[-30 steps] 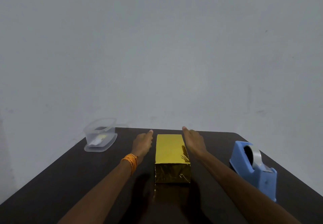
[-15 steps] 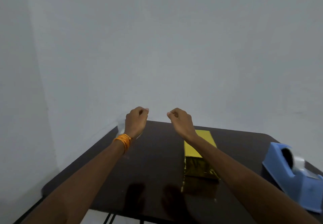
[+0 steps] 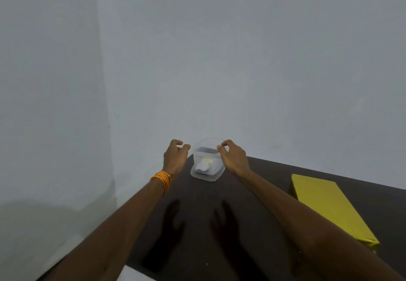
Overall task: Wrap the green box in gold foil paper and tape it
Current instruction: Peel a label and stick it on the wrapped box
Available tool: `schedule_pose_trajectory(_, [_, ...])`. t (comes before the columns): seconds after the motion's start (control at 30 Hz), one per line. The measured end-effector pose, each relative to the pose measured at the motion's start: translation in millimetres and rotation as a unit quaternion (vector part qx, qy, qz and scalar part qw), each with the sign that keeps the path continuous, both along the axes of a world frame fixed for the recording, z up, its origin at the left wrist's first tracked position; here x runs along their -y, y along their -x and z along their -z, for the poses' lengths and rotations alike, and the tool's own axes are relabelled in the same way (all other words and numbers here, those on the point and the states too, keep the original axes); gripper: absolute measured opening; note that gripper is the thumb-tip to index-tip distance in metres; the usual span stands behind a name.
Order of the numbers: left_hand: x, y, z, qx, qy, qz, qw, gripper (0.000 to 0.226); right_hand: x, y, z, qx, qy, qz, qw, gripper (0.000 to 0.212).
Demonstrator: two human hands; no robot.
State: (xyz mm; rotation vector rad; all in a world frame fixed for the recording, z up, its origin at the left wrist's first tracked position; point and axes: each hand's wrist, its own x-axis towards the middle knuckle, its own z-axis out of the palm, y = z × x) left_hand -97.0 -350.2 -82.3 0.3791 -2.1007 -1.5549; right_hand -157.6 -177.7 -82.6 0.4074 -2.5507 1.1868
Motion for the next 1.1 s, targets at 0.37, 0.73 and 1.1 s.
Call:
schedule_pose_trajectory(0.37, [12.5,108.4,58.3,0.076,-0.07,0.078,0.992,0.081,13.5,43.7,17.2,-0.004,-0.041,0.032,0.999,0.021])
schedule_pose_trajectory(0.73, [-31.0,5.2,16.7,0.018,-0.009,0.033,0.999,0.038,-7.5,-13.3,8.6,-0.065,-0.037,0.023,0.997,0.015])
schedule_pose_trajectory(1.1, [-62.9,-87.1,33.7,0.024,-0.027,0.068,0.997,0.026,-51.8,-116.4,15.4,-0.055,-0.113,0.042,0.991,0.026])
